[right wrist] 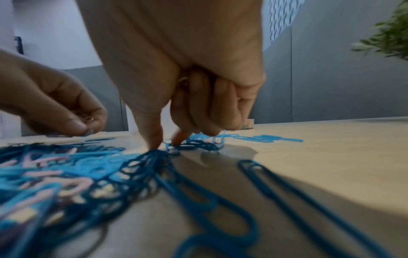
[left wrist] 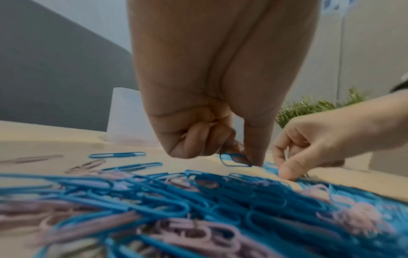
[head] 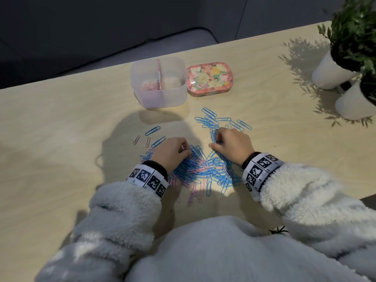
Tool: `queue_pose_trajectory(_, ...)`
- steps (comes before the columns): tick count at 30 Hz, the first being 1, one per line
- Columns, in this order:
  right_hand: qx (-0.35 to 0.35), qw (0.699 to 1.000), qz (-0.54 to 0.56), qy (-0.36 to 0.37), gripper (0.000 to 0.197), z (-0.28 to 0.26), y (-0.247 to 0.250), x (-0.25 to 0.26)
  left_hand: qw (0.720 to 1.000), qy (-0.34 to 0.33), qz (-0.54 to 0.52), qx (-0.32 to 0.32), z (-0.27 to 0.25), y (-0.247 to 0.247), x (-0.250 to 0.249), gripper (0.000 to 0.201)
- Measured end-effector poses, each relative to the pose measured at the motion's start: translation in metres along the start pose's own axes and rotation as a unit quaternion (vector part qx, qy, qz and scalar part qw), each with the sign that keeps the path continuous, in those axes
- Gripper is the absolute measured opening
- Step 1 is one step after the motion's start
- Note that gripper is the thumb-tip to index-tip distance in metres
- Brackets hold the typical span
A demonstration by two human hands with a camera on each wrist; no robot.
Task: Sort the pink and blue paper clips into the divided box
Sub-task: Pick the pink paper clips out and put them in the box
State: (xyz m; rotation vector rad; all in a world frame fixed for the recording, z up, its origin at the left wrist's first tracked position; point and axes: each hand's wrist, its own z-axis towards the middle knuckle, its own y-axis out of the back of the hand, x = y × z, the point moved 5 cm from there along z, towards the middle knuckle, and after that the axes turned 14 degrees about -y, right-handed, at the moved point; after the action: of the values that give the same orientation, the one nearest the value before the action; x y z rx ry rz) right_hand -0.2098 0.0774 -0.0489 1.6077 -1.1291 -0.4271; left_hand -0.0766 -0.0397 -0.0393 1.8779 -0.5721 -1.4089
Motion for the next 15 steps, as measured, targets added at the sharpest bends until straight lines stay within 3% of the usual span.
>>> queue_pose_trajectory(2,0.024,1.0,0.007,0.002,0.014,-0.003,-0.003,0.002,0.999,0.013,-0.042,-0.024,-0.002,0.006,0.003,0.014)
queue_pose_trajectory(5,0.12,0.991,0.057,0.014,0.016,-0.012,-0.006,-0.001,0.99,0.048,-0.113,-0.07,-0.003,0.015,0.017,0.02)
queue_pose_trajectory(7,0.094,0.991,0.092,-0.004,0.022,-0.01,0.004,-0.004,0.981,0.066,-0.158,-0.095,-0.004,0.021,0.026,0.028)
queue_pose_trajectory(10,-0.044,0.991,0.11,-0.065,0.017,0.015,0.026,-0.013,0.971,0.077,-0.204,-0.101,-0.005,0.027,0.029,0.027)
queue_pose_trajectory(11,-0.059,0.99,0.102,-0.08,0.017,0.023,0.03,-0.013,0.972,0.075,-0.202,-0.097,-0.004,0.03,0.028,0.027)
queue_pose_trajectory(15,0.024,0.991,0.054,-0.119,0.01,0.039,0.026,-0.008,0.978,0.07,-0.174,-0.096,0.01,0.053,0.025,0.016)
